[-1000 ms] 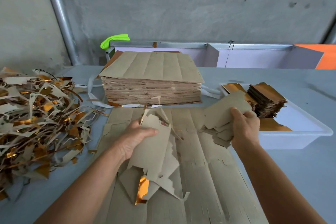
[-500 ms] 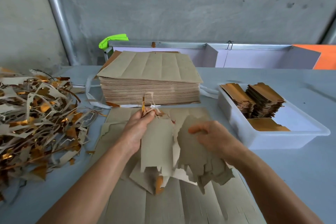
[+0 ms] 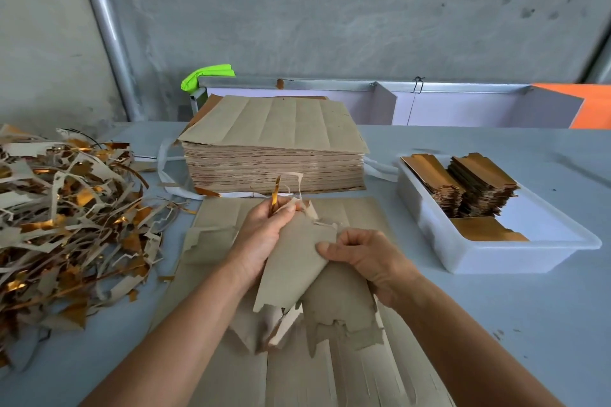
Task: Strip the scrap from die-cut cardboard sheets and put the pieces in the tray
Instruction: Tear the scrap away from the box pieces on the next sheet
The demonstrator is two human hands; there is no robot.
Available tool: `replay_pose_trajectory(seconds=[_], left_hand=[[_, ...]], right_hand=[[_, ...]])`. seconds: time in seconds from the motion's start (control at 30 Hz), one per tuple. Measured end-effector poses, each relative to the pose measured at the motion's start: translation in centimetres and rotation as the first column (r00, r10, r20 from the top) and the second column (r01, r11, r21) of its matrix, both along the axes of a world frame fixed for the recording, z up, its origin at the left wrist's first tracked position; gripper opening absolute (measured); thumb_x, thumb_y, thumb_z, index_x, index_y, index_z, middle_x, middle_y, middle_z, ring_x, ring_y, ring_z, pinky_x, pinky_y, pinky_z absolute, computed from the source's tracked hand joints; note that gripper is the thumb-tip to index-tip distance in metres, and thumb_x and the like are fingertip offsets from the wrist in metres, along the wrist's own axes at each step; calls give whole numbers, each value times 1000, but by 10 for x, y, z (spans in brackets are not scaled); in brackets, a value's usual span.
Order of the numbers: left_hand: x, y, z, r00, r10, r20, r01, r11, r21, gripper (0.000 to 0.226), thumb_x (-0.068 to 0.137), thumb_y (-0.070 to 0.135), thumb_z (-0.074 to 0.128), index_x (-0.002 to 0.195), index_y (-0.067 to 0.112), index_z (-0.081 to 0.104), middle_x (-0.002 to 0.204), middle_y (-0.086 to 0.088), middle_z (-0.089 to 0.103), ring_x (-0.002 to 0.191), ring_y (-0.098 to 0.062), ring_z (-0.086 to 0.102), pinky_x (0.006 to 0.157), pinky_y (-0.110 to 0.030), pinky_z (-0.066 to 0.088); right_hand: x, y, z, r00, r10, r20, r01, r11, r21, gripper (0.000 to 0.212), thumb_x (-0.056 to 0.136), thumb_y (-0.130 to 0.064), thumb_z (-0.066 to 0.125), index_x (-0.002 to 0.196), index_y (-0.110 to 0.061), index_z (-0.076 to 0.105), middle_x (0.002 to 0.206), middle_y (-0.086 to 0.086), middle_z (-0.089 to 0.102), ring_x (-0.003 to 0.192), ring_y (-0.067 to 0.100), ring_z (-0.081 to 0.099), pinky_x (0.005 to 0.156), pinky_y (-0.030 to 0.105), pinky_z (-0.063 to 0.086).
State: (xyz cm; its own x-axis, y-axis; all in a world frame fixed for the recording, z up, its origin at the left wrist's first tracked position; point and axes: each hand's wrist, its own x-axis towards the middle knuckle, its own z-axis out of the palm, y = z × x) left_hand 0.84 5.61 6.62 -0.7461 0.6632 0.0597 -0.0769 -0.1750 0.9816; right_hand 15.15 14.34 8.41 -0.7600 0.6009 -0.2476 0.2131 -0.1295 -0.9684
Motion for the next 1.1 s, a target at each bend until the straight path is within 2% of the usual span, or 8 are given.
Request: replay_pose_trajectory(seconds=[0.2,0.5,0.6,0.7,0.77,0.9,1.0,1.1], left_hand=[[-39,-15,-19,903,398,-159,-424,883,-200,17,95,15,54,79,18,58,70,1,54,58,-13,44,51,-26,37],[-65,-36,-37,795,466,-389,-587,755,-294,16,96,13,50,80,14,53,79,-3,55,74,-20,54,59,-26,41],[-67,-43,-38,820,256,-511,-521,704,-483,14,93,20,57,101,9,57,94,-7,60,92,-26,57,75,-34,45],[-56,-43,-27,743,-268,-614,-531,322,-784,59,76,45,72,122,18,47,125,-10,48,115,-27,44,92,-38,39],[-42,-37,-15,618,-401,-676,-652,220,-726,78,67,54,75,127,19,40,133,-10,36,122,-29,33,99,-40,34],[-14,-10,-2,478,-308,-822,-461,708,-534,101,68,43,79,148,23,21,152,-4,19,136,-26,16,113,-40,18],[7,9,-1,598,-391,-700,-152,802,-578,78,79,15,71,146,18,31,146,-6,39,134,-25,33,112,-38,26],[9,12,-7,797,-278,-536,-31,868,-496,18,94,1,47,92,10,63,82,-18,65,81,-33,63,72,-31,45]], right_hand=[[24,26,3,980,-196,22,197,979,-52,10,76,-5,73,81,-5,65,90,21,67,85,35,63,88,56,51],[49,59,-9,899,-429,-86,419,901,-113,9,88,-12,63,79,-10,60,89,12,61,82,25,57,70,42,52],[58,63,-13,904,-412,-113,420,906,52,22,88,-23,64,72,-13,54,87,6,56,82,23,52,59,35,50],[59,59,-17,958,-248,-145,268,954,135,27,85,-30,65,66,-15,51,84,3,56,79,21,52,54,32,47],[58,58,-17,977,-137,-161,160,978,136,28,78,-36,65,68,-14,52,86,2,58,80,20,53,58,35,46],[54,52,-16,980,52,-194,-22,988,155,26,72,-35,67,68,-14,53,80,3,58,75,17,52,61,34,41],[50,44,-12,964,168,-206,-134,977,167,28,73,-32,69,69,-10,53,79,9,57,73,19,52,61,33,42],[49,42,-8,985,120,-122,-94,976,197,25,74,-29,71,63,-14,54,73,5,58,67,17,54,55,27,45]])
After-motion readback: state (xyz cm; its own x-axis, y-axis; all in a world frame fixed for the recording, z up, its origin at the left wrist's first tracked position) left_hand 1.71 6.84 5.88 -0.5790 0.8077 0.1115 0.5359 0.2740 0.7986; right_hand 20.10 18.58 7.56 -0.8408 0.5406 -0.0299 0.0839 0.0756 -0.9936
